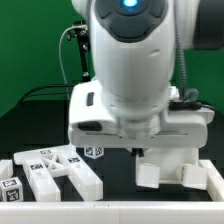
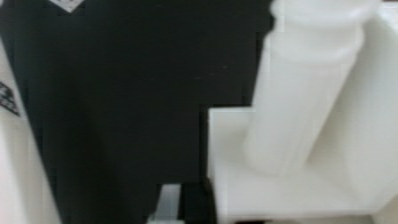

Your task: Assemble chair

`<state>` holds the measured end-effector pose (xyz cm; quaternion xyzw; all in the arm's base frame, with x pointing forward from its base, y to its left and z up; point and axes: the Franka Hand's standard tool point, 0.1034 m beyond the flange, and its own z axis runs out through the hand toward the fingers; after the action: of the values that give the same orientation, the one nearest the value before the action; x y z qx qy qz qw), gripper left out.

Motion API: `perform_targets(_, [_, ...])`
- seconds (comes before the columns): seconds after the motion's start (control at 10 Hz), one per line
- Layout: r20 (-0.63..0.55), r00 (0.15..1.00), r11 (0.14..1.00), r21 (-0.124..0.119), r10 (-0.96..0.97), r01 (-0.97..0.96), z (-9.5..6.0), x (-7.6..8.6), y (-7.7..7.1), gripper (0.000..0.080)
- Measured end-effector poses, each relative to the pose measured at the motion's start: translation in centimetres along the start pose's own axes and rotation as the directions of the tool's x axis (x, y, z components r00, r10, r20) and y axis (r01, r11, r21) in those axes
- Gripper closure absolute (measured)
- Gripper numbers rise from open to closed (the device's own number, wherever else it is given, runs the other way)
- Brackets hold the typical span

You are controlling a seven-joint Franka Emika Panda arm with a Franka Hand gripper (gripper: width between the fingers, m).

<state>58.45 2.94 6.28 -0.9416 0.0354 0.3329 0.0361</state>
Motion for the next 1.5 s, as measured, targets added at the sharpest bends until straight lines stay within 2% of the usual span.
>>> perform_targets(0.2, [-0.006, 1.0, 1.0, 0.002, 0.008, -0.008, 0.2, 0.2, -0.5, 0.077])
perform_targets(0.4, [-0.033, 0.999, 1.0, 0.004, 0.017, -0.017, 1.3, 0.7, 0.0, 0.077])
perform_targets(0.6, [-0.02, 1.0, 1.0, 0.012, 0.012, -0.012, 2.1, 0.2, 0.9, 0.077])
perform_targets(0.7, [-0.014, 1.0, 1.0, 0.018, 0.017, -0.017, 2.2, -0.1, 1.4, 0.077])
perform_targets(1.0, [-0.014, 1.0, 1.0, 0.018, 0.02, -0.019, 2.2, -0.1, 1.4, 0.077])
perform_targets(1.2, [-0.016, 1.0, 1.0, 0.018, 0.009, -0.009, 2.1, 0.2, 0.3, 0.077])
perform_targets(1.4, [-0.023, 1.0, 1.0, 0.007, -0.002, 0.002, 2.1, 0.7, -0.8, 0.0764])
perform_targets(1.5, [-0.024, 1.0, 1.0, 0.01, 0.003, -0.003, 2.1, 0.8, -0.5, 0.0535])
